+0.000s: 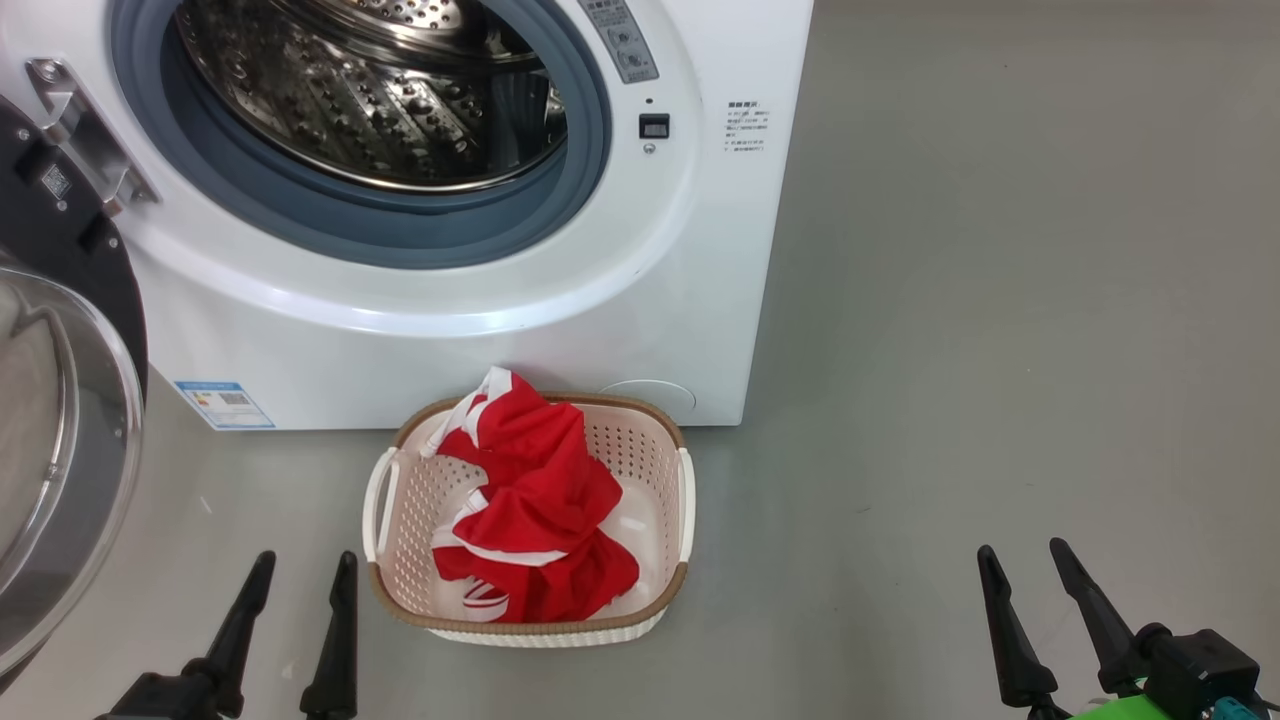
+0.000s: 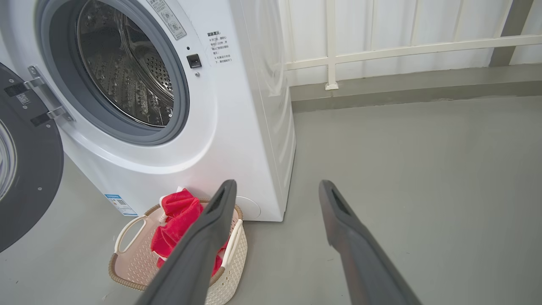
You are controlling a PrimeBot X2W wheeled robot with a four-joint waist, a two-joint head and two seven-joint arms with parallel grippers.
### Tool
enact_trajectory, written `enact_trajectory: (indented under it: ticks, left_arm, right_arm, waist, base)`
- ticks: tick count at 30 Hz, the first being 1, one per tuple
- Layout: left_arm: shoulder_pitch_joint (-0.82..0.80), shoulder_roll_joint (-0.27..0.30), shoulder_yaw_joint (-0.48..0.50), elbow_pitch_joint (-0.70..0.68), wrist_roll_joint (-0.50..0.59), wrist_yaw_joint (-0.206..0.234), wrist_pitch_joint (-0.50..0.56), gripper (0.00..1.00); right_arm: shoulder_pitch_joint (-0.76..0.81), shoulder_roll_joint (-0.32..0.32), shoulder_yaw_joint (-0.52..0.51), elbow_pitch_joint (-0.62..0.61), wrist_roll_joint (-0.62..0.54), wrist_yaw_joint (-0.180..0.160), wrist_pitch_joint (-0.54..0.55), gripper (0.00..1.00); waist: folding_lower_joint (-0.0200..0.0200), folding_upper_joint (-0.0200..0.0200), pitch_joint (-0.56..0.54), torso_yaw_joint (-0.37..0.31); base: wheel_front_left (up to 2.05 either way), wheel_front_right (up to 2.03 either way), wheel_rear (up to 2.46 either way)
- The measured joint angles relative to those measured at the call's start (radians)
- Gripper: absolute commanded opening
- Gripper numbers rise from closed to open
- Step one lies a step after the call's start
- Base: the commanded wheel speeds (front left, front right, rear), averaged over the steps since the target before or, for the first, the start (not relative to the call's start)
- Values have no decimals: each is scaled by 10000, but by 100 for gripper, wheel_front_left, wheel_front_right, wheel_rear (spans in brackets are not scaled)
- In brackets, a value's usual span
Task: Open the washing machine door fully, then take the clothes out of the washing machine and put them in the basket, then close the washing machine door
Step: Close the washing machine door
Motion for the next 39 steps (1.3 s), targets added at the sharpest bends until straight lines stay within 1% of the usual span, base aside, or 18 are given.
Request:
enact_trajectory:
  ticks: [12, 19, 27, 39]
  left_arm:
    - [-27, -15, -4, 38, -15, 0, 0, 100]
    - [-33, -125, -6, 199, -115, 0, 0, 100]
    - [-24, -389, 123, 403, -286, 0, 0, 100]
    - [8, -583, 355, 853, -364, 0, 0, 100]
  right_arm:
    - [-5, 4, 29, 0, -65, 0, 0, 100]
    - [-7, -25, 115, 35, -69, 0, 0, 100]
    - [-65, -268, 479, 194, -69, 0, 0, 100]
    - [-630, -721, 1158, 594, -54, 0, 0, 100]
  waist:
    - [0, 0, -3, 110]
    - [0, 0, -20, 477]
    - [0, 0, -71, 1298]
    - [0, 0, -145, 3010]
  base:
    - [0, 0, 0]
    - [0, 0, 0]
    - [0, 0, 0]
    - [0, 0, 0]
